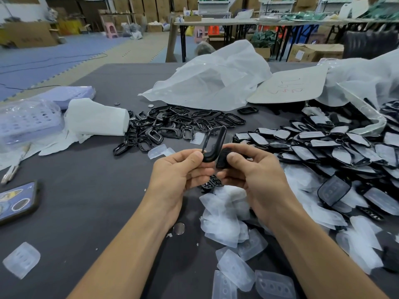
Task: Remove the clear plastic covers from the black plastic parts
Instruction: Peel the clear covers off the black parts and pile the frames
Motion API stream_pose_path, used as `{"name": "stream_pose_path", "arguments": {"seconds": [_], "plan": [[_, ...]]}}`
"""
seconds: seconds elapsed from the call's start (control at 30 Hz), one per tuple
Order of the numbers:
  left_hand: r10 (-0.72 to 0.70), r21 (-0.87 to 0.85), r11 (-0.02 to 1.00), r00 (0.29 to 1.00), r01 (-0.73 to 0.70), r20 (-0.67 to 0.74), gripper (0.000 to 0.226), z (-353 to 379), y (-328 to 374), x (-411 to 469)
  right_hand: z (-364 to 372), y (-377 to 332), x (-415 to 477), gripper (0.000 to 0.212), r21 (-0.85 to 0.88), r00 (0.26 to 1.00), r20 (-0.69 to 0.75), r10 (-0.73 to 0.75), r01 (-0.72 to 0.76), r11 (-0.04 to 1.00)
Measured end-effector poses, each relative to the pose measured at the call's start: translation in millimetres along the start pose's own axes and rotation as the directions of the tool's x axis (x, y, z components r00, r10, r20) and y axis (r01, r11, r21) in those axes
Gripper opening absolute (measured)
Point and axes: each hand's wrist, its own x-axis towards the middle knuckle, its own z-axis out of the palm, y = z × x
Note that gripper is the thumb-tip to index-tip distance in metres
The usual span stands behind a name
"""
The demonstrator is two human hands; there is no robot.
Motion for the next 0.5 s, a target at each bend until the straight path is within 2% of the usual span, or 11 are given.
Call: {"name": "stream_pose_path", "arguments": {"seconds": [0.1, 0.23, 0.37, 0.43, 0.5], "plan": [[0.014, 0.044, 0.999, 1.0, -0.014, -0.01, 0.015, 0.3, -0.6, -1.4, -2.0, -0.2, 0.0, 0.017, -0.044, 0.992, -0.11, -0.064, 0.06, 0.997], [0.05, 0.093, 0.994, 0.998, -0.048, -0.022, 0.016, 0.9, -2.2, -5.2, -6.5, -2.8, -1.8, 0.022, -0.065, 0.972, -0.199, -0.122, 0.111, 0.992], [0.049, 0.1, 0.994, 0.998, -0.044, -0.048, 0.024, 0.0, -2.3, -8.0, -7.6, -3.8, -2.6, 0.02, 0.095, 0.983, -0.181, -0.023, 0.041, 0.995], [0.038, 0.126, 0.991, 0.999, -0.034, -0.031, 0.031, 2.9, -3.6, -10.1, -7.1, -3.5, -2.9, 0.023, 0.205, 0.991, -0.123, 0.043, -0.017, 0.979], [0.016, 0.137, 0.991, 1.0, -0.016, 0.0, 0.027, 7.7, -6.3, -12.1, -4.8, -2.3, -3.8, 0.024, 0.265, 0.994, -0.062, 0.086, -0.066, 0.962]]}}
